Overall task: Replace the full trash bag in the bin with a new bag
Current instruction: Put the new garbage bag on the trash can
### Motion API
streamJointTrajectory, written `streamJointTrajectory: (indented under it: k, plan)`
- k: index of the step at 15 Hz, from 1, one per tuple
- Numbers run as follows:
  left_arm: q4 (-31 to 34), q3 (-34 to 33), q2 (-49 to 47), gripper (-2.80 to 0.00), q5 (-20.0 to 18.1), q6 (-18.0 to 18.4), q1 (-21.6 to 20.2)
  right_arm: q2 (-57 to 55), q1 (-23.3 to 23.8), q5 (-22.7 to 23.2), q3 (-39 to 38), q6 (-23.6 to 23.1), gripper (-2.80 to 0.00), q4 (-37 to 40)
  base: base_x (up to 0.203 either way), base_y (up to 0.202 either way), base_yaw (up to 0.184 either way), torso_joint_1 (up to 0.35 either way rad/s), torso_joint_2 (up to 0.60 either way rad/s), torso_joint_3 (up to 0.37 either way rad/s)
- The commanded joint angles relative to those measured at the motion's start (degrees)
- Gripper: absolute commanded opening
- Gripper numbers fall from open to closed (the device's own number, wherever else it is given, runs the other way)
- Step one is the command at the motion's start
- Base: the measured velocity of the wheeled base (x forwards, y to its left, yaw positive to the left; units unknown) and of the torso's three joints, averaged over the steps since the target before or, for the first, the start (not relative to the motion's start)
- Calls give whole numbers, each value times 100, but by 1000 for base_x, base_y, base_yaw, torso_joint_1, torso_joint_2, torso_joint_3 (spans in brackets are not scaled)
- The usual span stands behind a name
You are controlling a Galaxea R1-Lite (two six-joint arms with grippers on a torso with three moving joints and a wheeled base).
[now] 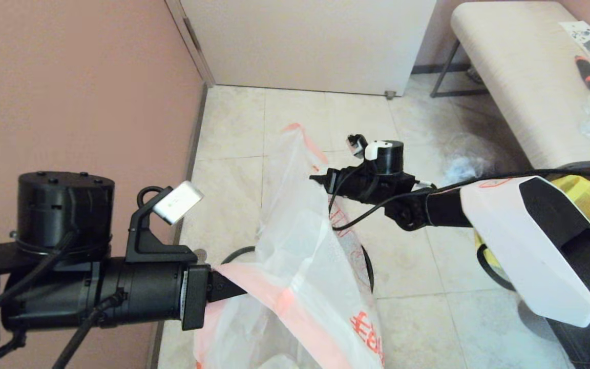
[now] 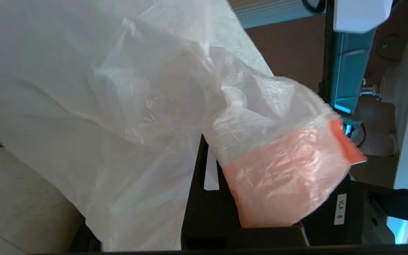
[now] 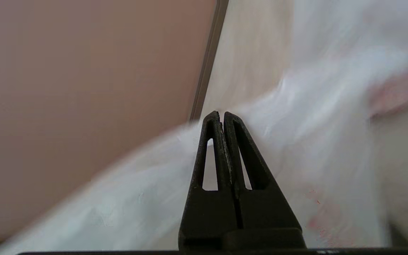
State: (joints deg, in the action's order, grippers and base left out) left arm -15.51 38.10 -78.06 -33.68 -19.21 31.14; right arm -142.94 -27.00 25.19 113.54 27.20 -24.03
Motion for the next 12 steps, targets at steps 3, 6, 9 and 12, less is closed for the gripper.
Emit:
streamJointTrajectory:
  k: [3,6,9,12]
  plan:
    - [-31,38,190,-280,-93,-21,-114,446,-117,481,-262,-197,-280,1594,0,0,0,0,0,0]
    - [-45,80,241,-280,-156,-79,-206,543,-346,711,-360,-802,-280,3231,0,0,0,0,0,0]
    - [-53,84,273,-280,-200,-135,-298,537,-572,718,-903,-1037,-280,3899,0,0,0,0,0,0]
    - [-84,93,240,-280,-455,-220,-468,514,-712,638,-1524,-1138,-280,3897,0,0,0,0,0,0]
